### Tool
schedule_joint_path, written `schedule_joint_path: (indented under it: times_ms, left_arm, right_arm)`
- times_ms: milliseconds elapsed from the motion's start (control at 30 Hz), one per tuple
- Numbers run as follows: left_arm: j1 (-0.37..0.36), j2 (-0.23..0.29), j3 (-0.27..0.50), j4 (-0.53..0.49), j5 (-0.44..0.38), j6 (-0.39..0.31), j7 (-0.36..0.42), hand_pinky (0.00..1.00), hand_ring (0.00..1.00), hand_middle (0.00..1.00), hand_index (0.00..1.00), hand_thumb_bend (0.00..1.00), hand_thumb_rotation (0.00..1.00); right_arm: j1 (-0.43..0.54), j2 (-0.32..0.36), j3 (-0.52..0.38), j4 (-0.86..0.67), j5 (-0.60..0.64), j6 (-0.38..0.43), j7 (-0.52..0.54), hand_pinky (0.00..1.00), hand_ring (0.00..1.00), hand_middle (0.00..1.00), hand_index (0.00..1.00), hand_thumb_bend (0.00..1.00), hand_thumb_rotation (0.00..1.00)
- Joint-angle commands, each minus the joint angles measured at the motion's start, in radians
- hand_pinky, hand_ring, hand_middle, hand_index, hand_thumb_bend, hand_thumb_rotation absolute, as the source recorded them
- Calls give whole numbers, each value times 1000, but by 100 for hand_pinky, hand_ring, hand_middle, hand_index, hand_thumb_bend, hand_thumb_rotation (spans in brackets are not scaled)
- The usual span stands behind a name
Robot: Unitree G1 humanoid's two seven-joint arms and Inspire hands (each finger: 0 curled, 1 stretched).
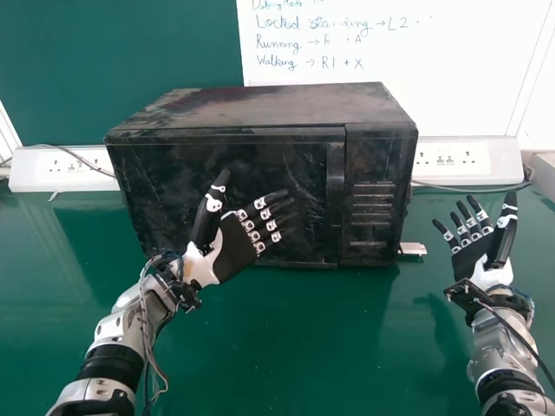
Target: Open the door of oven
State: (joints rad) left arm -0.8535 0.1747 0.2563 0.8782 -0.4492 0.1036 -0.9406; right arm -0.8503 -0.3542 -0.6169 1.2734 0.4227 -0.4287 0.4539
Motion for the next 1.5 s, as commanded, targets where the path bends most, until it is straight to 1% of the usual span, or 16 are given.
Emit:
schedule_joint_path:
  times_ms: [0, 133, 400, 533, 667, 867, 1000, 1100, 1233, 1333, 1400, 1467]
  left_arm:
    - [-17, -14, -15, -2, 17, -11, 17, 75, 92, 94, 94, 92, 85]
    - [-24, -22, -24, -7, 37, -7, 66, 72, 92, 94, 93, 94, 83]
    - [-51, -35, -32, -6, 52, 23, 138, 75, 93, 96, 95, 93, 85]
    - [-67, -43, -37, -4, 54, 48, 181, 76, 94, 97, 96, 92, 85]
    - [-85, -59, -30, -1, 53, 74, 246, 77, 96, 98, 98, 89, 83]
    - [-116, -76, -34, 22, 68, 62, 314, 79, 97, 98, 99, 88, 85]
    - [-137, -90, -35, 40, 81, 71, 367, 75, 96, 96, 100, 87, 83]
    - [-141, -108, -35, 35, 91, 68, 413, 70, 93, 94, 100, 84, 81]
    - [-146, -126, -46, 32, 109, 57, 458, 66, 91, 93, 100, 82, 82]
    - [-156, -138, -42, 42, 112, 62, 481, 66, 90, 92, 100, 83, 81]
    - [-162, -143, -42, 51, 113, 61, 481, 68, 90, 92, 100, 83, 81]
    - [-166, -147, -43, 57, 113, 59, 473, 69, 91, 93, 100, 83, 81]
  right_arm:
    - [-6, 6, 5, -5, 3, -4, 4, 81, 99, 99, 86, 100, 83]
    - [-4, 7, 5, -5, 5, -3, 9, 80, 99, 99, 86, 100, 83]
    - [-4, 7, 9, -4, 0, -6, 1, 80, 98, 99, 86, 100, 84]
    - [-5, 8, 7, -4, 3, -3, 4, 79, 99, 99, 86, 100, 84]
    - [-5, 10, 8, -5, 3, -3, 5, 79, 99, 99, 86, 100, 84]
    - [-5, 15, 9, -8, 3, -7, 3, 81, 99, 99, 86, 100, 85]
    - [-7, 16, 7, -8, 4, -5, 0, 80, 98, 99, 85, 100, 84]
    - [-6, 14, 8, -6, 5, -2, 9, 82, 99, 99, 86, 100, 84]
    - [-4, 14, 9, -5, 3, -3, 10, 80, 99, 99, 87, 100, 84]
    - [-5, 16, 8, -5, 5, -3, 12, 82, 99, 100, 87, 100, 84]
    - [-5, 17, 8, -6, 5, -3, 14, 83, 99, 100, 88, 100, 85]
    - [-4, 17, 8, -7, 5, -4, 15, 81, 99, 100, 88, 100, 85]
